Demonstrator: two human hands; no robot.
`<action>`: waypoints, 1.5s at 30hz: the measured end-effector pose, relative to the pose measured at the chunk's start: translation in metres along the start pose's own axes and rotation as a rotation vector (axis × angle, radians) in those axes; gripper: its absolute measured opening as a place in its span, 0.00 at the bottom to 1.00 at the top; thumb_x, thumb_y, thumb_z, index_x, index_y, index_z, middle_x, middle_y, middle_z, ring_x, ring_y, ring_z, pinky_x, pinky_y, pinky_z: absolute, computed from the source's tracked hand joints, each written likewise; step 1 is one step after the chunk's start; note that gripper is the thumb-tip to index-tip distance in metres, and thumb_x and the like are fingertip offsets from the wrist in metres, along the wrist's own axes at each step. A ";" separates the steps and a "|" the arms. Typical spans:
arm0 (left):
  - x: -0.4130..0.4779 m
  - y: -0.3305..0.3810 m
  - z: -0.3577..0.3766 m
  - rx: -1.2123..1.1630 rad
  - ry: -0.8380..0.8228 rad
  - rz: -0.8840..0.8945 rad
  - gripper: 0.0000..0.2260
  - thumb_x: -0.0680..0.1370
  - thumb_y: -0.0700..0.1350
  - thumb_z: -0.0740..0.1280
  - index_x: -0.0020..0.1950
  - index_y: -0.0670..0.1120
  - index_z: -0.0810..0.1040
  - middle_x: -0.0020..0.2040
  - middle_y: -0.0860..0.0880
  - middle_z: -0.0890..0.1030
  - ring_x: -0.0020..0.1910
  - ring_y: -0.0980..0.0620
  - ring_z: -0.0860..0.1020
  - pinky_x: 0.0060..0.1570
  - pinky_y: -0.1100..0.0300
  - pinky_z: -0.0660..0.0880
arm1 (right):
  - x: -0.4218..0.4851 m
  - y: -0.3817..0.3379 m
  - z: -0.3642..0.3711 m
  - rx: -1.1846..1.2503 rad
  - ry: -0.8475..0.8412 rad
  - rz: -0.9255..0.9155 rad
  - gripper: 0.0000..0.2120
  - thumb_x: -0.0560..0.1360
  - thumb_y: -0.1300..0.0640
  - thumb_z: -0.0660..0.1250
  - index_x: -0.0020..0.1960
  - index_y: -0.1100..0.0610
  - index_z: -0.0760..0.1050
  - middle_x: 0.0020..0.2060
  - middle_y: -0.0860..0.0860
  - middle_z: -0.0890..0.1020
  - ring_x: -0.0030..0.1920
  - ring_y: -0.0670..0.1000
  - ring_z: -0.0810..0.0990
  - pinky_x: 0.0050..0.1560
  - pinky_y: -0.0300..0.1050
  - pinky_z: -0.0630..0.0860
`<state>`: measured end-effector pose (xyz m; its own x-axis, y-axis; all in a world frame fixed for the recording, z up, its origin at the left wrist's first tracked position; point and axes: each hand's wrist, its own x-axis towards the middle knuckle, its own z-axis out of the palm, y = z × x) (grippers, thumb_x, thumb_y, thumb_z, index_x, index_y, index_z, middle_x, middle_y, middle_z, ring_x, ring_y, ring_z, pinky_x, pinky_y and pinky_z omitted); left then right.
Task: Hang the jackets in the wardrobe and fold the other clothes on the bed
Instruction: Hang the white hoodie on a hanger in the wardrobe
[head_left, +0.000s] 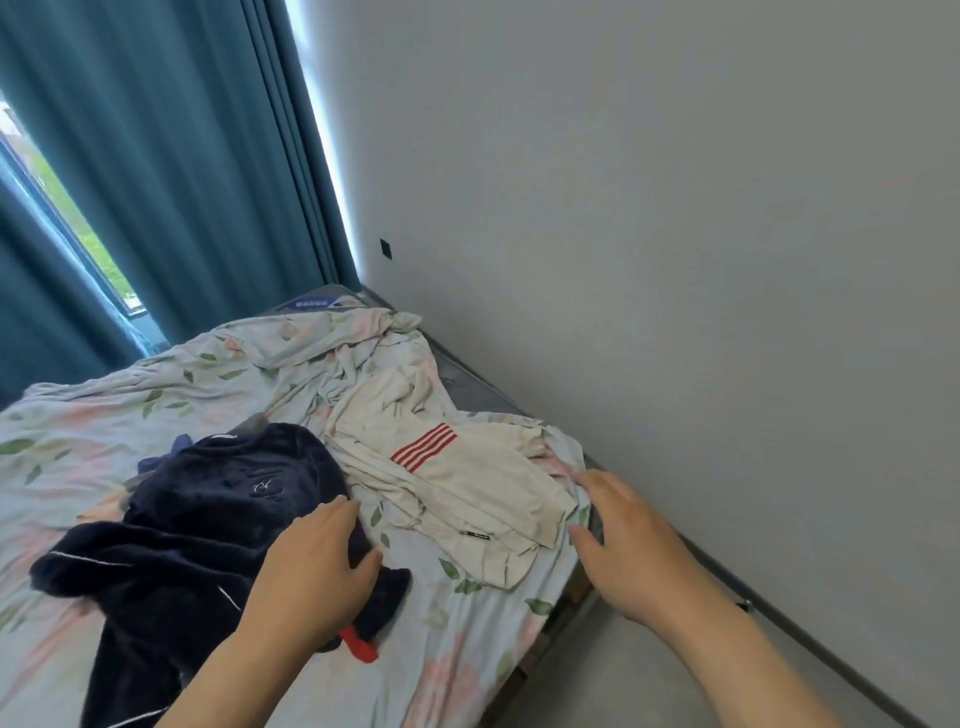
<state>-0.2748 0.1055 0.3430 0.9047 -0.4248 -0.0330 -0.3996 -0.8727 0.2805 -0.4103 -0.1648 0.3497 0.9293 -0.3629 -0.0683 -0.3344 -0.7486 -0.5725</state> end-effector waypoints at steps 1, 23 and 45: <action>-0.002 0.005 0.003 0.014 -0.018 -0.025 0.25 0.77 0.57 0.64 0.72 0.50 0.69 0.69 0.52 0.73 0.67 0.52 0.72 0.65 0.58 0.67 | 0.005 0.004 -0.006 -0.009 -0.019 -0.036 0.25 0.81 0.51 0.61 0.77 0.47 0.59 0.74 0.42 0.62 0.72 0.45 0.65 0.71 0.44 0.65; 0.103 0.033 0.058 -0.081 0.010 -0.366 0.25 0.77 0.55 0.65 0.72 0.46 0.70 0.71 0.49 0.73 0.68 0.48 0.72 0.64 0.54 0.69 | 0.168 0.076 -0.026 -0.161 -0.251 -0.197 0.25 0.80 0.51 0.61 0.76 0.49 0.61 0.73 0.44 0.66 0.70 0.48 0.68 0.68 0.42 0.66; 0.219 0.006 0.132 -0.526 -0.065 -0.625 0.19 0.78 0.52 0.65 0.68 0.50 0.74 0.66 0.51 0.77 0.50 0.61 0.73 0.44 0.71 0.66 | 0.391 0.076 0.045 -0.263 -0.568 -0.270 0.22 0.80 0.52 0.62 0.73 0.49 0.65 0.69 0.47 0.72 0.68 0.50 0.71 0.65 0.42 0.67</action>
<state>-0.0984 -0.0244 0.2110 0.9204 0.0758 -0.3835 0.3122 -0.7329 0.6044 -0.0648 -0.3385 0.2433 0.8996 0.1498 -0.4102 -0.0390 -0.9080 -0.4172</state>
